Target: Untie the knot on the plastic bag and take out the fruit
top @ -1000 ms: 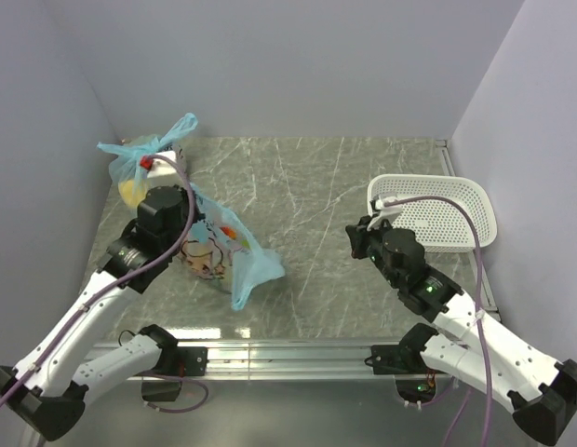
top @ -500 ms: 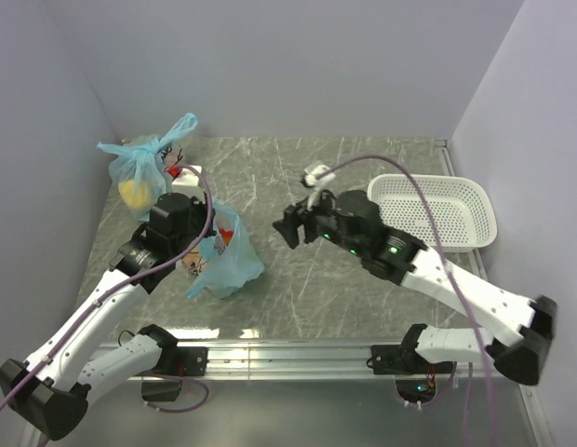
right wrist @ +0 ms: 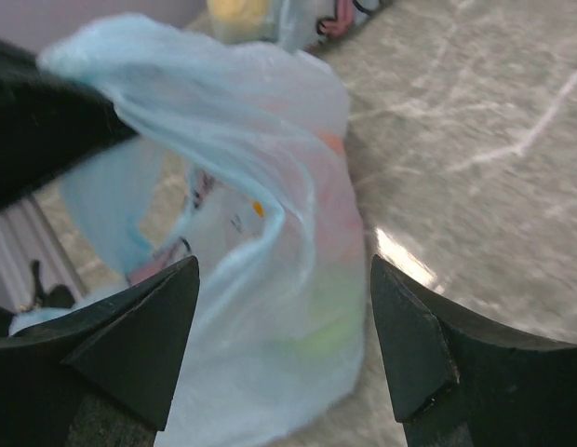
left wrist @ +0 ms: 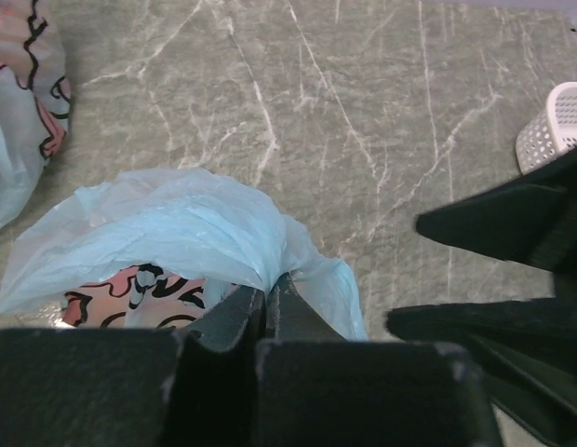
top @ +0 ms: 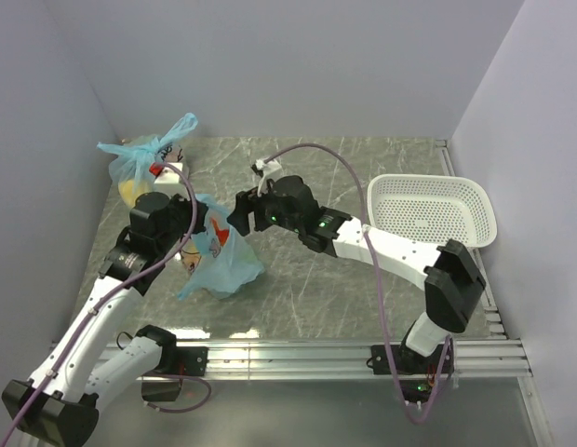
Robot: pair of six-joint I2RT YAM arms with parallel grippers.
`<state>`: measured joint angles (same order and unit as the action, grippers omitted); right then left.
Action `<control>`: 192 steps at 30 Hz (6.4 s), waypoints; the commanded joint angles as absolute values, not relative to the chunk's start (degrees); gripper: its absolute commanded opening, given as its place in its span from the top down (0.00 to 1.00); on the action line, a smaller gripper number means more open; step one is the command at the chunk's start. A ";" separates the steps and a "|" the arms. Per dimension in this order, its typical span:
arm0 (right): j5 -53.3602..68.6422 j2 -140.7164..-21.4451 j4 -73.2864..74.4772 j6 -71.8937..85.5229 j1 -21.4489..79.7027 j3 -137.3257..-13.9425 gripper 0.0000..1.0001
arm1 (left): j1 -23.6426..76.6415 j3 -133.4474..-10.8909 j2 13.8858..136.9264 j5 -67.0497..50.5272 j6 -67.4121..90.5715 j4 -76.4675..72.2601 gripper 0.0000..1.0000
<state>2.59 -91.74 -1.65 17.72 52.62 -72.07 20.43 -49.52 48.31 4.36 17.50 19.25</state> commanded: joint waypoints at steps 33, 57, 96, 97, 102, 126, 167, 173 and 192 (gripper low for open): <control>-2.81 -81.04 -5.09 16.61 50.18 -63.20 1.00 | 20.21 -54.59 44.04 1.41 34.53 21.09 0.01; -4.23 -70.58 -19.24 25.13 43.95 -38.33 1.00 | 33.82 -40.78 55.80 -0.18 46.50 1.42 0.05; -8.00 -59.77 -15.39 28.90 33.85 -29.27 1.00 | 34.99 -44.65 69.62 23.82 43.77 5.97 0.99; -7.56 -59.59 -14.51 29.35 32.53 -29.44 1.00 | 33.94 -43.52 66.83 23.82 43.60 6.50 0.99; -3.87 -62.22 -11.60 29.27 28.39 -32.78 1.00 | 29.45 -40.87 58.81 25.39 42.72 11.07 0.99; 7.23 -83.87 -0.45 19.61 31.44 -69.00 0.35 | 34.09 -25.93 37.36 3.86 55.28 11.34 0.99; -11.79 -58.62 8.44 18.63 52.47 -47.63 0.28 | 66.88 -45.35 55.10 35.86 43.86 13.90 0.01; -4.49 -61.43 6.51 17.93 53.70 -50.71 0.28 | 66.80 -46.84 56.16 33.94 40.52 11.25 0.01; 8.00 -69.26 0.09 20.65 54.14 -53.53 0.28 | 66.80 -43.42 51.86 27.42 38.15 1.15 0.25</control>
